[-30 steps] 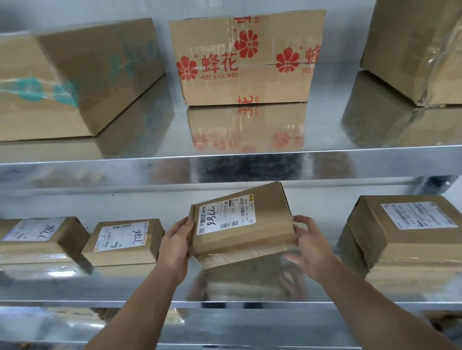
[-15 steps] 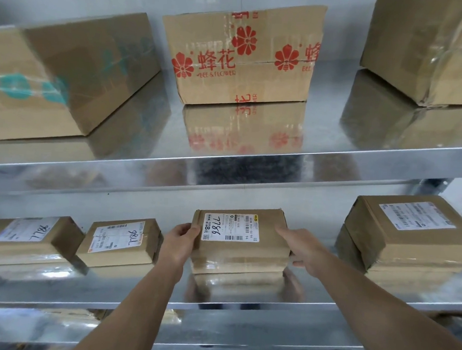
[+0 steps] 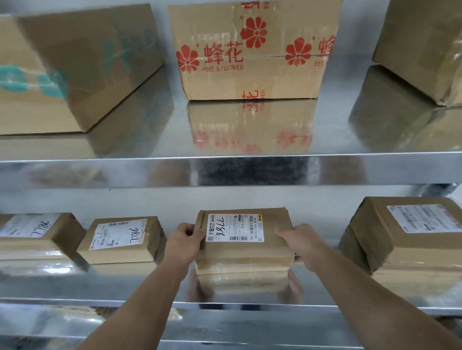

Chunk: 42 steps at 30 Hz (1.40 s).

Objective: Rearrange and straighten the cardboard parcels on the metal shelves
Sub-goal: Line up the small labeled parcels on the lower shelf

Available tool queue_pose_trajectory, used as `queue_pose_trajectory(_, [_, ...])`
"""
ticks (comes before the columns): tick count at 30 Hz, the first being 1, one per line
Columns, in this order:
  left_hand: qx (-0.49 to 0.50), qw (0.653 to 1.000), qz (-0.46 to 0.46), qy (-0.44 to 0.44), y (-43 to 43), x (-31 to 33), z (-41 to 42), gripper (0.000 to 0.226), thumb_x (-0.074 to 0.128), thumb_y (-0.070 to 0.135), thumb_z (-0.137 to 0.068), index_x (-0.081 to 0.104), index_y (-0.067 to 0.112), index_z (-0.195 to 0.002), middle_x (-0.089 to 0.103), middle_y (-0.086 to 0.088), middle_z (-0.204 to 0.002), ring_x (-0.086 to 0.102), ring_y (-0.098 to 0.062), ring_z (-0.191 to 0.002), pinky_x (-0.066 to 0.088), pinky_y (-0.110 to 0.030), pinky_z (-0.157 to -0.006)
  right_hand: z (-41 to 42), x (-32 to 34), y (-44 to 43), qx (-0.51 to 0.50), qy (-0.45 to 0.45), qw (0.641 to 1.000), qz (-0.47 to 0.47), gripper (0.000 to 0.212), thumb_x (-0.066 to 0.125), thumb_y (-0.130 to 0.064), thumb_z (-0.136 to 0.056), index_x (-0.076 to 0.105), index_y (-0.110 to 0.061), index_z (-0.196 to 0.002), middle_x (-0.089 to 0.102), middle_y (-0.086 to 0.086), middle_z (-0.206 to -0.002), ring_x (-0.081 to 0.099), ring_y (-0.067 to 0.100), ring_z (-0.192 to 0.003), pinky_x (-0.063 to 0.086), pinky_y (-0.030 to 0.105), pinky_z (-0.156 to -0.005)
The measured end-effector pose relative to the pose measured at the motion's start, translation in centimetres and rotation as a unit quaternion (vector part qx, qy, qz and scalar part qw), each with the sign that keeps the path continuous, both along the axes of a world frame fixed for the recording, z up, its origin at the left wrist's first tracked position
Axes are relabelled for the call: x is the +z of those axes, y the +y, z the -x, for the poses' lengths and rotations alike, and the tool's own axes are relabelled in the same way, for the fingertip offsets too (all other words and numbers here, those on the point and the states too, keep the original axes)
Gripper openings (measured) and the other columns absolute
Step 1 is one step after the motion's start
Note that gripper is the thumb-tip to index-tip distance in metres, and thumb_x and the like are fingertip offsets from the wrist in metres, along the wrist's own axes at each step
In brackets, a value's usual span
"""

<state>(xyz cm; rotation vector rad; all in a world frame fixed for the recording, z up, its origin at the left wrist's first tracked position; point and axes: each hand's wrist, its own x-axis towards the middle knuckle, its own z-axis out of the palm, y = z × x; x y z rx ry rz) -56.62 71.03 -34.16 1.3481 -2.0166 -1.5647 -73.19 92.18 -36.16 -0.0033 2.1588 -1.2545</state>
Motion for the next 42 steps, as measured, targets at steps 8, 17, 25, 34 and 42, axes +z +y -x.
queue_pose_trajectory(8, [-0.008, 0.998, 0.042, -0.035, 0.5, 0.3, 0.4, 0.01, 0.058, 0.023, -0.101, 0.061, 0.015, -0.105, 0.065, -0.003, -0.098, 0.06, -0.024, -0.094, 0.044, -0.033, -0.078, 0.4, -1.0, -0.2, -0.002, 0.023, 0.999, -0.023, 0.044, 0.074, -0.047, -0.081, 0.072, -0.006, -0.096, 0.076, 0.012, -0.095, 0.073, 0.034, -0.088, 0.062, 0.053, -0.086])
queue_pose_trajectory(17, [-0.01, 0.998, 0.038, -0.038, 0.8, 0.8, 0.3, 0.007, 0.058, 0.022, -0.101, 0.059, 0.016, -0.105, 0.064, 0.0, -0.094, 0.057, -0.019, -0.087, 0.042, -0.031, -0.074, 0.1, -0.9, -0.3, -0.006, 0.041, 0.998, -0.039, 0.044, 0.073, -0.047, -0.084, 0.071, -0.005, -0.099, 0.074, 0.012, -0.096, 0.072, 0.033, -0.088, 0.062, 0.052, -0.085])
queue_pose_trajectory(25, [-0.002, 1.0, -0.015, -0.012, 0.3, 1.3, -0.2, 0.018, 0.063, 0.027, -0.1, 0.064, 0.013, -0.11, 0.069, -0.005, -0.105, 0.062, -0.023, -0.096, 0.048, -0.035, -0.081, 0.4, -0.8, 0.3, -0.006, -0.017, 1.0, 0.002, 0.067, 0.071, -0.06, -0.06, 0.07, -0.01, -0.105, 0.075, 0.009, -0.104, 0.072, 0.033, -0.097, 0.059, 0.052, -0.092])
queue_pose_trajectory(34, [0.011, 0.999, -0.031, 0.01, 0.4, 2.4, -0.7, 0.019, 0.063, 0.034, -0.096, 0.066, 0.02, -0.108, 0.071, -0.002, -0.108, 0.064, -0.024, -0.102, 0.052, -0.046, -0.099, -1.2, 1.7, 0.7, -0.054, -0.032, 0.997, 0.053, 0.064, 0.058, -0.07, -0.083, 0.069, -0.013, -0.109, 0.073, 0.008, -0.113, 0.069, 0.029, -0.105, 0.054, 0.048, -0.102])
queue_pose_trajectory(42, [0.024, 0.997, -0.047, 0.055, 0.4, 4.3, -0.6, 0.047, 0.054, 0.058, -0.08, 0.067, 0.032, -0.118, 0.072, 0.003, -0.113, 0.063, -0.025, -0.11, 0.049, -0.047, -0.103, -1.0, 3.6, 0.9, -0.099, -0.061, 0.985, 0.128, 0.062, 0.05, -0.068, -0.096, 0.067, -0.012, -0.117, 0.073, 0.008, -0.107, 0.071, 0.029, -0.1, 0.057, 0.043, -0.096])
